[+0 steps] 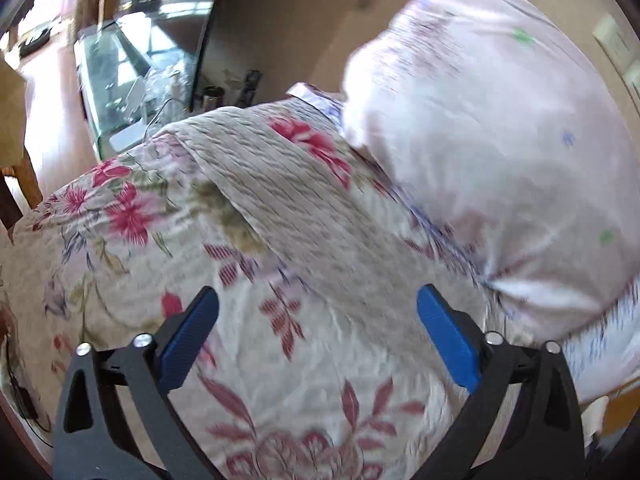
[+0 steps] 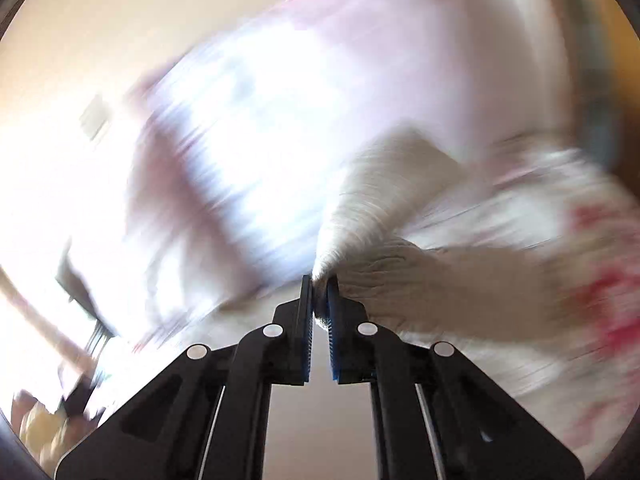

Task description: Fold small clothes

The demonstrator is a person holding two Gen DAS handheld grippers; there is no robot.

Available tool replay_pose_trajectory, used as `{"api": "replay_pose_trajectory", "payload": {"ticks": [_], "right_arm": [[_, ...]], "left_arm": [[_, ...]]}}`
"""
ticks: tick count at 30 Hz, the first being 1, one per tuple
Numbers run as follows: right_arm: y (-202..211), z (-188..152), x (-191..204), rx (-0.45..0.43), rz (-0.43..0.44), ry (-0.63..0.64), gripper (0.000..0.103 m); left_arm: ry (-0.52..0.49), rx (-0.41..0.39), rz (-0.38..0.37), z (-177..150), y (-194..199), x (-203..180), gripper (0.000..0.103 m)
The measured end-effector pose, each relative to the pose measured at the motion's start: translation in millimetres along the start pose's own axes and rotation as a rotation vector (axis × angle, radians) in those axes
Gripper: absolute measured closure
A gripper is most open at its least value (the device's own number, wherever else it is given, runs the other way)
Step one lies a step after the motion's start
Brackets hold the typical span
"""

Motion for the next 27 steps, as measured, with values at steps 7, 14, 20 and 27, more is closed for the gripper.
{"api": "replay_pose_trajectory", "payload": {"ticks": [7,14,20,27], "right_arm": [[-89,-167,134,0.462,0.137,0.149,0.069],[-82,-127,83,0.404,0.014,0.021,0.051],[-65,-115,49,0.367,-0.045,-0.025,0.047],[-66,-143,23,0.381,-0.047,-0.029,0.047]], "left_arm": [[0.179,0.057,-0.030,48,-41,45,0.040],[0.353,0.049,-0.124,83,-55,73,0.049],[0.372,0.042,-0.099,105,-60,76,0.075],[-0.101,-0.119,-0.029,111,-6,-36,0.098]]}}
Point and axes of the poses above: each gripper's, at about its wrist camera, not at the fingertips, and y roughly against the way its jaws point, x to its left, z to its top, the point moved 10 cm from there along -y, roughly the way its jaws point, and after that the axes turned 9 degrees about x, right-handed, at the moved point
